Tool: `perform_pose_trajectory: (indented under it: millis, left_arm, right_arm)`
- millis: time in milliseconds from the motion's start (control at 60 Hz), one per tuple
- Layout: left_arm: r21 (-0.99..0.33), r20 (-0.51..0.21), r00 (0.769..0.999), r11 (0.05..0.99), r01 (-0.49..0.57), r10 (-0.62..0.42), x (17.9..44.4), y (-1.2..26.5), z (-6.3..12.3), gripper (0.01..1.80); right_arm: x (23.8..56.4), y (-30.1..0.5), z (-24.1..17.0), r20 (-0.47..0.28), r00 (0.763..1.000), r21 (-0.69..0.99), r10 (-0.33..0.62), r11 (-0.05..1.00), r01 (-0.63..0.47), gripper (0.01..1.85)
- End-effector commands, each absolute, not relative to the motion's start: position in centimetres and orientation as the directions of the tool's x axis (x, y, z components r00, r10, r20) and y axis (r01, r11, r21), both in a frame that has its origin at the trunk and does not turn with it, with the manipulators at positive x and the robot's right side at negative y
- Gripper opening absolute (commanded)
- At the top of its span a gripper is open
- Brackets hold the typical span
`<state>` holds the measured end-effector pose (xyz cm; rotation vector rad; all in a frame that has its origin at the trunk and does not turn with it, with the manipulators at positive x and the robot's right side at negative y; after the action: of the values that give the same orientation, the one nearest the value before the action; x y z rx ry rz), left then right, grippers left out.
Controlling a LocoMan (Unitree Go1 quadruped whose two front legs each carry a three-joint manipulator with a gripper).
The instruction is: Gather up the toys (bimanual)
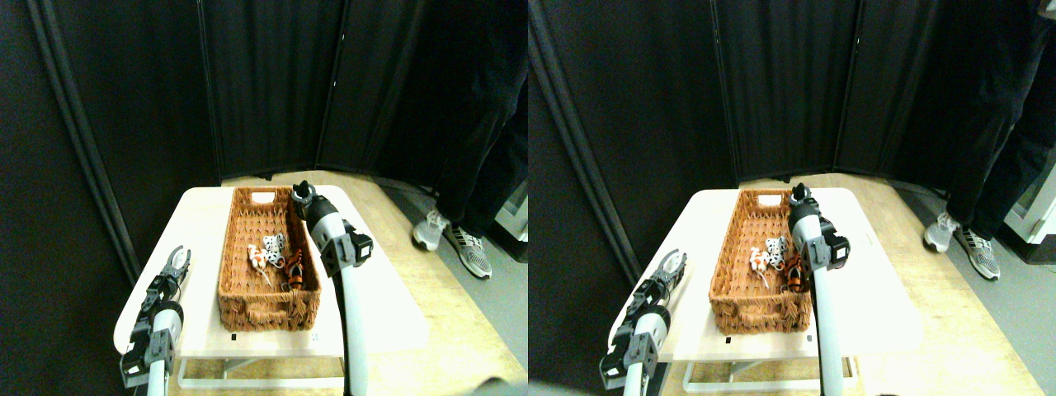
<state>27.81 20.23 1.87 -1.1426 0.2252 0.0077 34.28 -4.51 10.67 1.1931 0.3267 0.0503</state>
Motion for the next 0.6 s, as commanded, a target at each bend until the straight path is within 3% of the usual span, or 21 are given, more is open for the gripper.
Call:
perform_pose_trajectory:
  millis: [17, 200, 283, 300, 317, 333, 367, 433, 600]
  left_arm:
    - [-0.896, -0.122, 0.986, 0.441, -0.058, -0.117, 27.7, 20.3, 2.7, 0.04]
    - [-0.898, -0.116, 0.987, 0.435, -0.059, -0.107, 27.4, 20.4, 2.7, 0.04]
    - [-0.902, -0.115, 0.987, 0.429, -0.054, -0.116, 27.4, 20.5, 2.7, 0.05]
    - [-0.901, -0.114, 0.987, 0.430, -0.055, -0.113, 27.4, 20.4, 2.8, 0.05]
    - [-0.901, -0.114, 0.987, 0.430, -0.055, -0.113, 27.4, 20.4, 2.8, 0.05]
    - [-0.900, -0.113, 0.988, 0.431, -0.056, -0.108, 27.4, 20.3, 2.8, 0.05]
    - [-0.897, -0.113, 0.989, 0.438, -0.058, -0.099, 27.4, 20.3, 2.8, 0.05]
    - [-0.900, -0.116, 0.988, 0.431, -0.062, -0.102, 27.3, 20.2, 2.9, 0.04]
    - [-0.908, -0.115, 0.988, 0.414, -0.061, -0.105, 27.3, 20.1, 3.0, 0.05]
  right_arm:
    - [34.3, -3.1, 11.2, -0.179, 0.953, 0.939, 0.245, 0.331, 0.091, 0.01]
    - [34.2, -1.9, 10.5, -0.195, 0.942, 0.942, 0.275, 0.321, 0.101, 0.01]
    - [34.1, -2.2, 10.2, -0.232, 0.920, 0.934, 0.316, 0.335, 0.121, 0.01]
    - [34.1, -2.5, 10.1, -0.271, 0.896, 0.920, 0.352, 0.370, 0.133, 0.37]
    - [34.1, -2.5, 10.1, -0.271, 0.896, 0.920, 0.352, 0.370, 0.133, 0.37]
    - [34.1, -2.6, 10.1, -0.285, 0.884, 0.916, 0.371, 0.376, 0.137, 0.57]
    - [34.0, -2.8, 10.0, -0.295, 0.871, 0.915, 0.393, 0.378, 0.140, 0.79]
    - [33.7, -3.1, 9.9, -0.304, 0.861, 0.910, 0.408, 0.392, 0.136, 1.12]
    - [33.7, -3.6, 9.5, -0.301, 0.870, 0.922, 0.391, 0.352, 0.161, 1.15]
